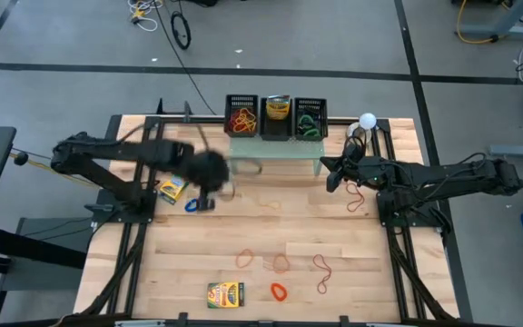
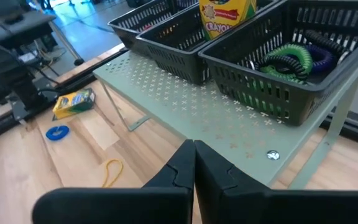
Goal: Pick & Place Office Desk Supplies
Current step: Put the crayon box on the middle black bin on the shelf
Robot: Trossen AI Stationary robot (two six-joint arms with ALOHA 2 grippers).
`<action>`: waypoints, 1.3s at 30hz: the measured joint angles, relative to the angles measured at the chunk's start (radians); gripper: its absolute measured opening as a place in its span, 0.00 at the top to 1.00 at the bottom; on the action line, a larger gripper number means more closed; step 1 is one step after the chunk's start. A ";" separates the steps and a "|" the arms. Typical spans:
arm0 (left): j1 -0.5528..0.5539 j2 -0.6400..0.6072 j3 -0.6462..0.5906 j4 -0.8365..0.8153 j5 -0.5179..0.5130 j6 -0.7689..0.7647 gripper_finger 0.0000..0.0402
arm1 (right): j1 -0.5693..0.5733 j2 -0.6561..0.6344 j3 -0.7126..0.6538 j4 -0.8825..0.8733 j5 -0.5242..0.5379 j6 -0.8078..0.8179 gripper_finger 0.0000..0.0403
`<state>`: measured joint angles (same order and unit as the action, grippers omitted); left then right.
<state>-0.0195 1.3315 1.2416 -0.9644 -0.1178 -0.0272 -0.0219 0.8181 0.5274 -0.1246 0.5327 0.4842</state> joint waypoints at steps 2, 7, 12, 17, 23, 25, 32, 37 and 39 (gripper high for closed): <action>-0.090 -0.025 -0.078 0.039 0.032 -0.109 0.98 | 0.000 0.000 0.000 -0.001 -0.008 -0.010 0.98; -0.315 -0.040 -0.218 0.176 0.125 -0.390 0.97 | 0.000 0.000 0.000 -0.003 -0.041 -0.015 0.98; -0.479 0.015 -0.279 0.364 0.151 -0.639 0.90 | 0.000 0.000 0.000 -0.008 -0.075 -0.059 0.98; -0.568 0.122 -0.279 0.472 0.139 -0.755 0.80 | 0.000 0.000 0.000 -0.025 -0.110 -0.063 0.98; -0.603 0.242 -0.279 0.657 0.170 -0.849 0.67 | 0.000 0.000 0.000 -0.036 -0.140 -0.073 0.98; -0.604 0.279 -0.277 0.716 0.174 -0.862 0.63 | 0.000 0.000 0.000 -0.040 -0.145 -0.079 0.98; -0.601 0.394 -0.277 0.775 0.168 -0.891 0.59 | 0.000 0.000 0.000 -0.047 -0.148 -0.082 0.98; -0.602 0.447 -0.278 0.853 0.179 -0.905 0.61 | 0.000 0.000 0.000 -0.050 -0.151 -0.082 0.98; -0.602 0.465 -0.278 0.906 0.192 -0.905 0.62 | 0.000 0.000 0.000 -0.053 -0.163 -0.082 0.98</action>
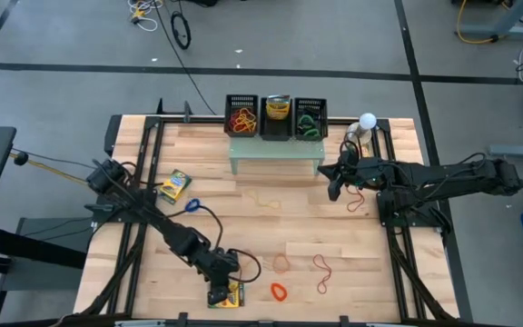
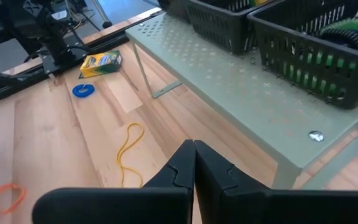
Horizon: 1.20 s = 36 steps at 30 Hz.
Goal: Pick & Place Office Desk Supplies
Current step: Put the crayon box on the middle black bin on the shelf
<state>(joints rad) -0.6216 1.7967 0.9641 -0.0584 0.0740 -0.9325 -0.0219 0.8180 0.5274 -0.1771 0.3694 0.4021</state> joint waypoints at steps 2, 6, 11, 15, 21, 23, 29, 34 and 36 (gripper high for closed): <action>0.000 0.015 0.001 0.020 0.009 0.000 0.64 | 0.000 0.000 0.000 0.000 -0.006 0.000 0.98; 0.000 0.039 0.004 0.034 0.005 -0.011 0.68 | 0.000 0.000 0.000 -0.006 -0.009 0.000 0.98; 0.003 0.047 0.005 0.042 0.008 -0.011 0.70 | 0.000 0.000 0.000 -0.008 -0.009 0.000 0.98; 0.001 0.032 0.032 0.001 0.008 0.030 0.70 | 0.000 0.000 0.000 -0.010 -0.011 0.000 0.98; 0.000 0.024 0.140 -0.162 -0.004 0.064 0.70 | 0.000 0.000 0.000 -0.014 -0.011 0.000 0.98; -0.001 0.024 0.169 -0.236 -0.030 0.090 0.70 | 0.000 0.000 0.000 -0.015 -0.011 0.000 0.98; 0.002 0.033 0.179 -0.295 -0.032 0.129 0.70 | 0.000 0.000 0.000 -0.015 -0.011 -0.008 0.98; 0.001 0.071 0.180 -0.289 -0.016 0.130 0.70 | 0.000 0.000 0.000 -0.015 -0.011 -0.007 0.98; 0.006 0.090 0.180 -0.282 -0.018 0.128 0.70 | 0.000 0.000 0.000 -0.015 -0.011 -0.009 0.98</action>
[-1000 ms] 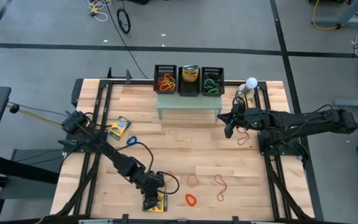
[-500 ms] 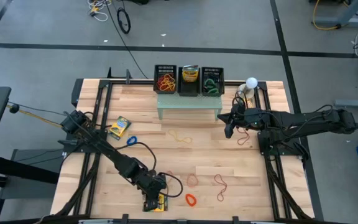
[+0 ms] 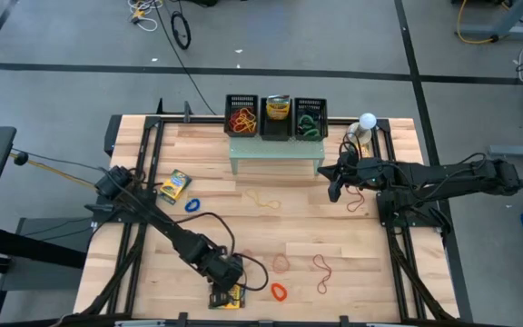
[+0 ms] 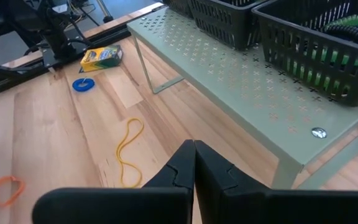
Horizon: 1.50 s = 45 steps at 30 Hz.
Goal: Pick & Place Office Desk Supplies
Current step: Put the crayon box on the middle black bin on the shelf
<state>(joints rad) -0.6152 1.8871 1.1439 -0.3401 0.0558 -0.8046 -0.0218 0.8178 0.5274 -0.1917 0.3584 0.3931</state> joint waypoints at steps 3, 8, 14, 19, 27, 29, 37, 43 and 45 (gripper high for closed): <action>0.014 0.022 0.001 0.012 0.017 -0.047 0.70 | 0.000 0.000 0.000 0.000 0.000 -0.015 0.98; 0.030 0.034 0.003 0.037 0.042 -0.058 0.74 | 0.000 0.000 0.000 0.000 0.000 -0.017 0.98; 0.034 0.031 0.003 0.037 0.053 -0.039 0.96 | 0.000 0.000 0.000 0.000 0.000 -0.017 0.98; 0.034 0.005 -0.001 0.019 0.036 -0.058 0.99 | 0.000 0.000 0.000 0.000 0.001 -0.017 0.98; 0.034 -0.147 -0.002 -0.059 -0.093 -0.098 0.99 | 0.000 0.000 0.000 0.000 0.001 -0.017 0.98; 0.033 -0.196 -0.002 -0.099 -0.143 -0.101 0.99 | 0.000 0.000 0.000 0.000 0.001 -0.017 0.98; 0.042 -0.336 -0.001 -0.220 -0.236 -0.096 0.99 | 0.000 0.000 0.000 0.009 0.003 -0.014 0.98; 0.039 -0.254 0.001 -0.219 -0.089 -0.041 0.85 | 0.000 0.000 0.000 0.008 0.002 -0.013 0.98; 0.039 -0.212 0.000 -0.217 -0.084 -0.041 0.78 | 0.000 0.000 0.000 0.007 0.002 -0.013 0.98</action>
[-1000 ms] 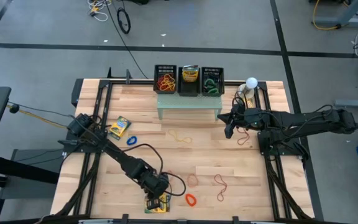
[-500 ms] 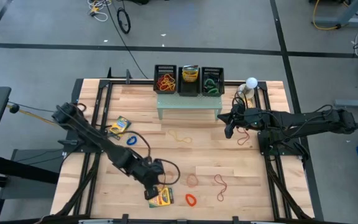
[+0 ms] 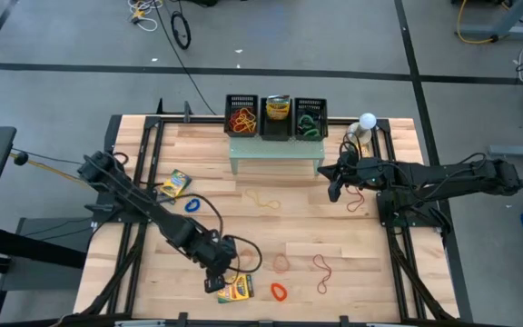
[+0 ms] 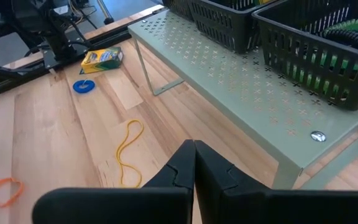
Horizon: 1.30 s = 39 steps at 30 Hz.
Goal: Pick & Place Office Desk Supplies
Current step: Put the crayon box on the middle black bin on the shelf
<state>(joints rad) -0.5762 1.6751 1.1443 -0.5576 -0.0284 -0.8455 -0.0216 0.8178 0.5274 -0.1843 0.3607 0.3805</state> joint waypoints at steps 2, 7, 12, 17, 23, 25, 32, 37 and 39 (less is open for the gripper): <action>0.004 0.034 0.000 0.005 0.002 -0.002 0.70 | 0.000 0.000 0.000 0.001 0.002 0.005 0.98; 0.016 0.099 0.000 0.081 0.008 0.000 0.54 | 0.000 0.000 0.000 0.000 0.002 0.005 0.98; 0.023 0.164 0.000 0.212 0.077 0.011 0.49 | 0.000 0.000 0.000 -0.005 0.001 0.000 0.98; 0.029 0.236 -0.001 0.256 0.116 -0.018 0.54 | 0.000 0.000 0.000 -0.008 -0.012 -0.010 0.98; 0.029 0.268 0.003 0.310 0.134 -0.045 0.69 | 0.000 0.000 0.000 -0.012 -0.026 -0.028 0.98; 0.029 0.269 0.003 0.316 0.136 -0.042 0.76 | 0.000 0.000 0.000 -0.013 -0.026 -0.031 0.98; 0.029 0.257 0.002 0.323 0.161 -0.034 0.98 | 0.000 0.000 0.000 -0.015 -0.029 -0.031 0.98; 0.025 0.215 -0.002 0.291 0.116 -0.043 0.99 | 0.000 0.000 0.000 -0.013 -0.028 -0.049 0.98; 0.025 0.182 -0.002 0.273 0.074 -0.046 0.99 | 0.000 0.000 0.000 -0.013 -0.028 -0.057 0.98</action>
<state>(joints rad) -0.5510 1.8574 1.1419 -0.2847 0.0455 -0.8911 -0.0219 0.8177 0.5274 -0.1974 0.3324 0.3233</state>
